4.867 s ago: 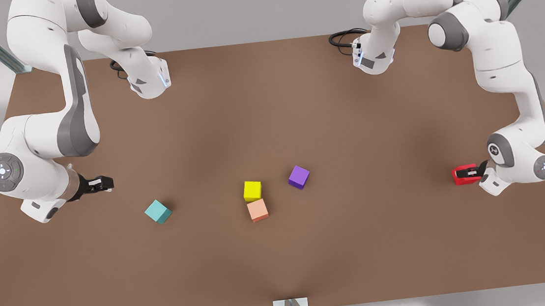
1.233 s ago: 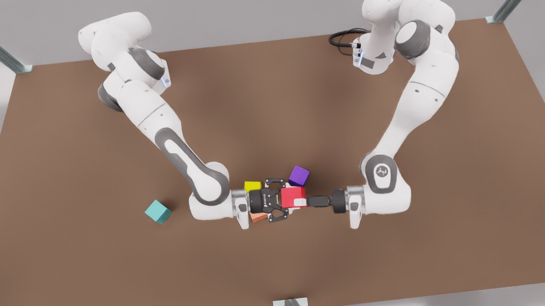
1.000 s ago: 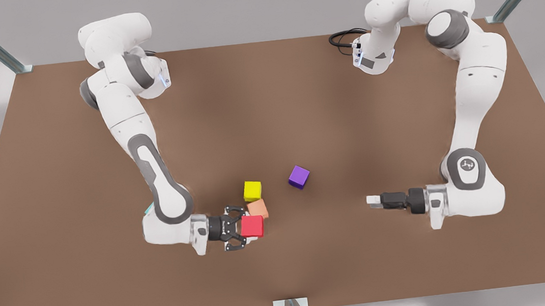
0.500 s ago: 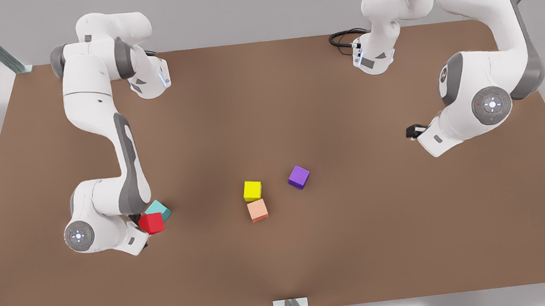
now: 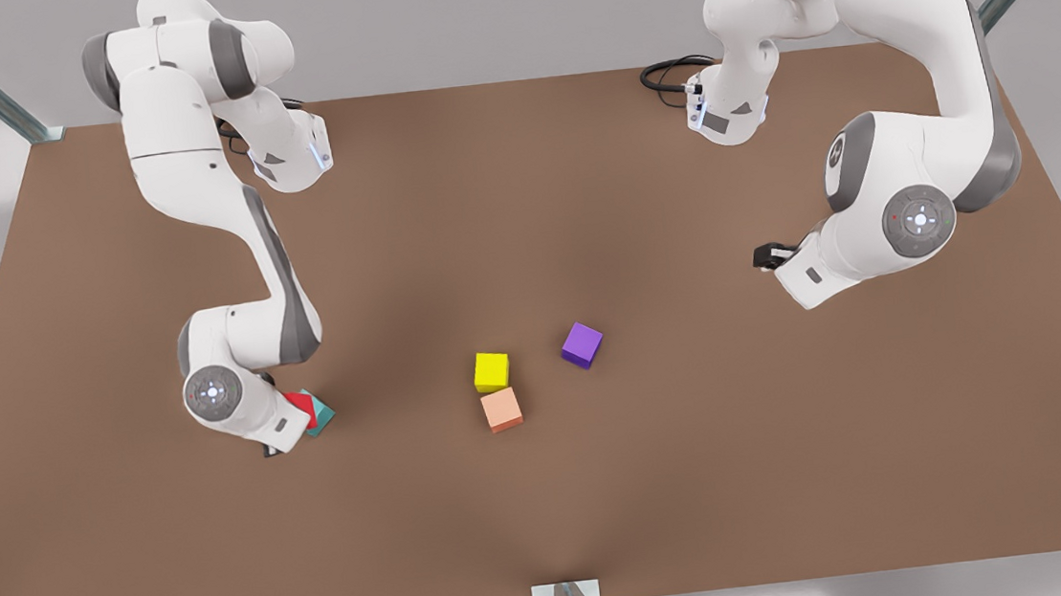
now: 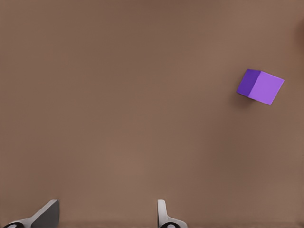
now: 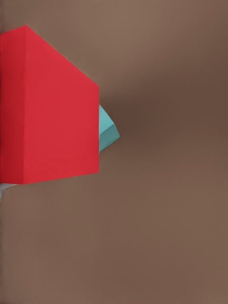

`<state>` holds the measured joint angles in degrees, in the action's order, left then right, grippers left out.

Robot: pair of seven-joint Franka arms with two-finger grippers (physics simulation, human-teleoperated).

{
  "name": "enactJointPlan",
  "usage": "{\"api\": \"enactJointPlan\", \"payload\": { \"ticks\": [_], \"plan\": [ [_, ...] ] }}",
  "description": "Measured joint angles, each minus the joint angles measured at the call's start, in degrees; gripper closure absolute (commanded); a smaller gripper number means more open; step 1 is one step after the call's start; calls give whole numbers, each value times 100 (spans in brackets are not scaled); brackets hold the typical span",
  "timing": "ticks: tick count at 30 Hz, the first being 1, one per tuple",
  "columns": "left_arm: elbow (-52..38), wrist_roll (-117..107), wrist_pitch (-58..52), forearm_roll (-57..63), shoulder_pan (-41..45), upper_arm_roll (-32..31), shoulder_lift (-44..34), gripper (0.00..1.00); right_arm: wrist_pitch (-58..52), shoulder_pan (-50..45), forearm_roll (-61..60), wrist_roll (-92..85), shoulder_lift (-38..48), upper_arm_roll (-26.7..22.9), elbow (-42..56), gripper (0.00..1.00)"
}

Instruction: Pick up red wooden cube and pass to hand red wooden cube and place in blue wooden cube

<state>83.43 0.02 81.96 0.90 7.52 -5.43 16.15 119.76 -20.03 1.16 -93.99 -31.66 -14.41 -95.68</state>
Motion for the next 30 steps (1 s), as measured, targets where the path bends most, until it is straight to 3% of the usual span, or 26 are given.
{"api": "enactJointPlan", "payload": {
  "ticks": [21, 22, 23, 30],
  "plan": [
    [1, -112, -30, -5, -23, 0, 46, 0, 1286, -1, 158, 314, 368, 27, -1266, 59],
    [1, -115, -30, -5, -23, 0, 54, 0, 1318, -1, 158, 320, 375, 27, -1280, 50],
    [0, -117, -29, -5, -23, 1, 58, 0, 1350, -1, 156, 326, 379, 29, -1289, 0],
    [0, -131, -29, -5, -25, 8, 61, 0, 1475, 0, 148, 358, 375, 36, -1298, 0]
  ]
}}
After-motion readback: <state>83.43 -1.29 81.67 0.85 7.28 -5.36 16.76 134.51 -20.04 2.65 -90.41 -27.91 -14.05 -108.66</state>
